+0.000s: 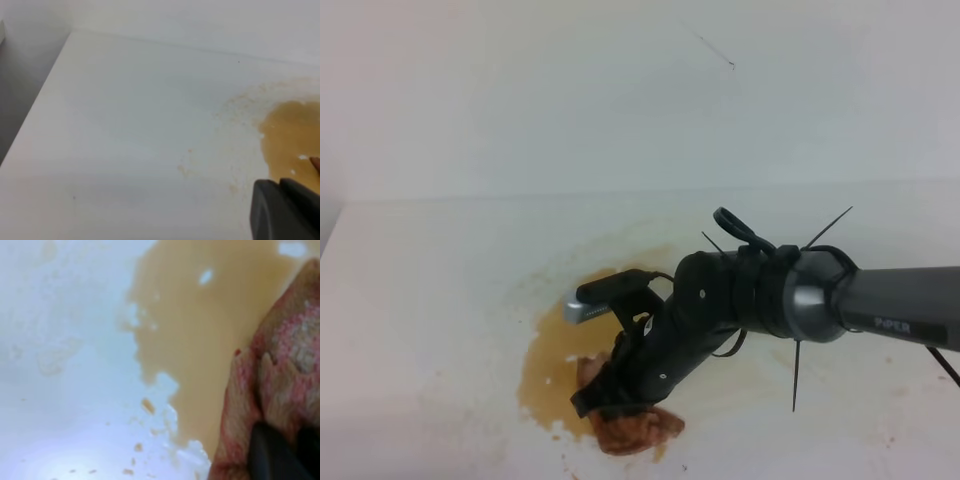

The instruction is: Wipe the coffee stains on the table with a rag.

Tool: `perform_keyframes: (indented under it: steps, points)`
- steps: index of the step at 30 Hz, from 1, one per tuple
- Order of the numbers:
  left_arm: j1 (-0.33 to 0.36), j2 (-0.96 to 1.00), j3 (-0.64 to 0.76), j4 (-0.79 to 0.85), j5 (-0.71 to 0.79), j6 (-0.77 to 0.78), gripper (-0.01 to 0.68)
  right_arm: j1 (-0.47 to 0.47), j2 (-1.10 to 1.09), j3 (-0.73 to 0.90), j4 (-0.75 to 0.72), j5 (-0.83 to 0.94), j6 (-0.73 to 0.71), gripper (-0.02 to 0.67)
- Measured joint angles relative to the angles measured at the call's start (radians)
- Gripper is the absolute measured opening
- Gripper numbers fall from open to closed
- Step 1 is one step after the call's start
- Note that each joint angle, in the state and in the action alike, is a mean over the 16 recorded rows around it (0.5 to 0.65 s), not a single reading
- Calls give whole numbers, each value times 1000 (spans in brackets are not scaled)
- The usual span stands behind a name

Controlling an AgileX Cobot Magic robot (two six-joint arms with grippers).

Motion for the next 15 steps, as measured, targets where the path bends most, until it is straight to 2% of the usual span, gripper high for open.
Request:
perform_keyframes:
  steps: [15]
  points:
    - [0,0,0,0,0,0,1,13,-78,-68,38,2,-107,0]
